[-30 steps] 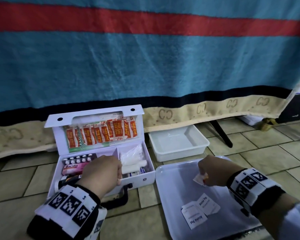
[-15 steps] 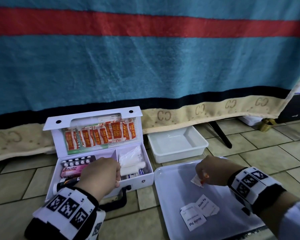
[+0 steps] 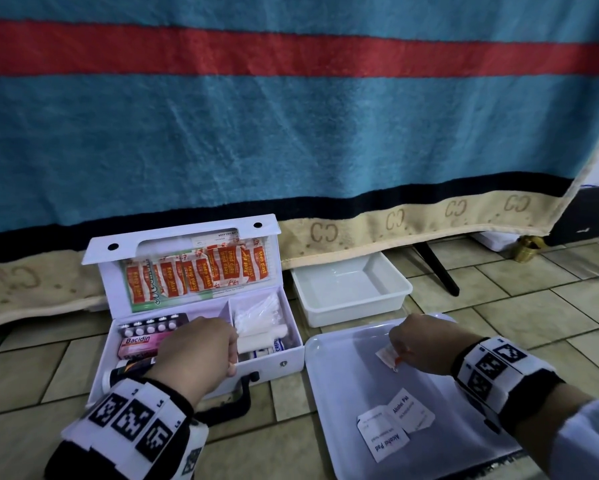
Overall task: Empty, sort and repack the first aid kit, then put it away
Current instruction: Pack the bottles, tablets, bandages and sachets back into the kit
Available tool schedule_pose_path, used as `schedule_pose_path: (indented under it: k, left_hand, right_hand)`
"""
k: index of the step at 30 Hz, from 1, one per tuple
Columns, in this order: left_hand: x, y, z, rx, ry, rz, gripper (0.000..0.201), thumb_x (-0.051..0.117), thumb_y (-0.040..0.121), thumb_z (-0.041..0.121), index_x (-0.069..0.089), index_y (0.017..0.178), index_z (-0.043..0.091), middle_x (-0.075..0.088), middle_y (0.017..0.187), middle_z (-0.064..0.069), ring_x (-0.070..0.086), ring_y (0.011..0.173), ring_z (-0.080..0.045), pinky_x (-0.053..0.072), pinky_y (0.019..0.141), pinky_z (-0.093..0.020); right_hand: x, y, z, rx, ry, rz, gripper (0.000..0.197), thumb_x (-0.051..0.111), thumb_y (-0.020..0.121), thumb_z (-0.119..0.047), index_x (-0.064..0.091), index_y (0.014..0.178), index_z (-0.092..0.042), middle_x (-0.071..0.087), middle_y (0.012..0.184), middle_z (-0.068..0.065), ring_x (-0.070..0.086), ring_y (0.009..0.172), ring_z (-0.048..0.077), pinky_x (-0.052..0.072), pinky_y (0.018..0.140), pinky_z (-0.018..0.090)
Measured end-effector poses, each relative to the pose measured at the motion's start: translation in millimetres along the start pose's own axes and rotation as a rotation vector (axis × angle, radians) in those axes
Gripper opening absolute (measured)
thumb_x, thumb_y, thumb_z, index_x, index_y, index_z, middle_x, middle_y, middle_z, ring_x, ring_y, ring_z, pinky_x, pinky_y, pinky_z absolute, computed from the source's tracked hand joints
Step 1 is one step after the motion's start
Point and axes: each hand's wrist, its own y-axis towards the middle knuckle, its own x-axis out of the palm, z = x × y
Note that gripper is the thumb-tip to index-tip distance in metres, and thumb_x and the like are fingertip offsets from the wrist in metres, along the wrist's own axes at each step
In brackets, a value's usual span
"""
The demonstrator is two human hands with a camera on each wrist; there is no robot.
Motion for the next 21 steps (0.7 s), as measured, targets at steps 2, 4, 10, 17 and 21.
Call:
schedule_pose_path:
  k: [2,4,10,17,21]
  left_hand:
    - [0,0,0,0.004,-0.001,0.006,0.019,0.066,0.081,0.017,0.057,0.068,0.026,0.062,0.080,0.010,0.053,0.071,-0.005,0.031,0.053,-0.019]
    - [1,-1,1,0.007,-0.007,0.009,0.017,0.065,0.082,0.016,0.058,0.069,0.026,0.062,0.078,0.011,0.052,0.069,-0.003,0.031,0.052,-0.019]
    - [4,-5,0,0.017,0.013,0.057,0.016,0.063,0.082,0.016,0.056,0.072,0.027,0.065,0.080,0.010,0.057,0.078,-0.008,0.033,0.054,-0.021]
    - [8,-3,-3,0.026,-0.013,0.059,0.020,0.061,0.082,0.013,0.056,0.069,0.027,0.063,0.070,0.011,0.055,0.071,-0.003,0.033,0.055,-0.019]
    - [9,-2,-3,0.033,0.005,0.065,0.017,0.064,0.081,0.015,0.059,0.073,0.029,0.065,0.079,0.009,0.063,0.087,-0.009,0.043,0.069,-0.021]
  right_hand:
    - [-3,0,-4,0.009,0.053,-0.011,0.023,0.043,0.093,-0.025,0.062,0.102,-0.016,0.062,0.112,0.008,0.061,0.102,0.025,0.036,0.068,0.025]
    - [-9,-1,0,0.044,0.198,0.005,0.015,0.048,0.092,-0.033,0.057,0.084,-0.023,0.063,0.101,0.003,0.060,0.094,0.020,0.037,0.068,0.024]
    - [-33,0,16,0.100,0.679,0.015,0.027,0.061,0.083,-0.027,0.057,0.058,-0.018,0.062,0.062,0.000,0.050,0.060,0.011,0.040,0.061,0.020]
    - [-74,21,-38,-0.119,1.273,0.212,0.018,0.060,0.085,-0.001,0.057,0.069,-0.008,0.060,0.063,0.012,0.052,0.050,0.011,0.044,0.049,0.016]
    - [-87,43,-67,-0.187,1.397,0.286,0.019,0.072,0.077,0.003,0.061,0.069,-0.012,0.057,0.048,-0.002,0.053,0.046,0.010,0.043,0.047,0.019]
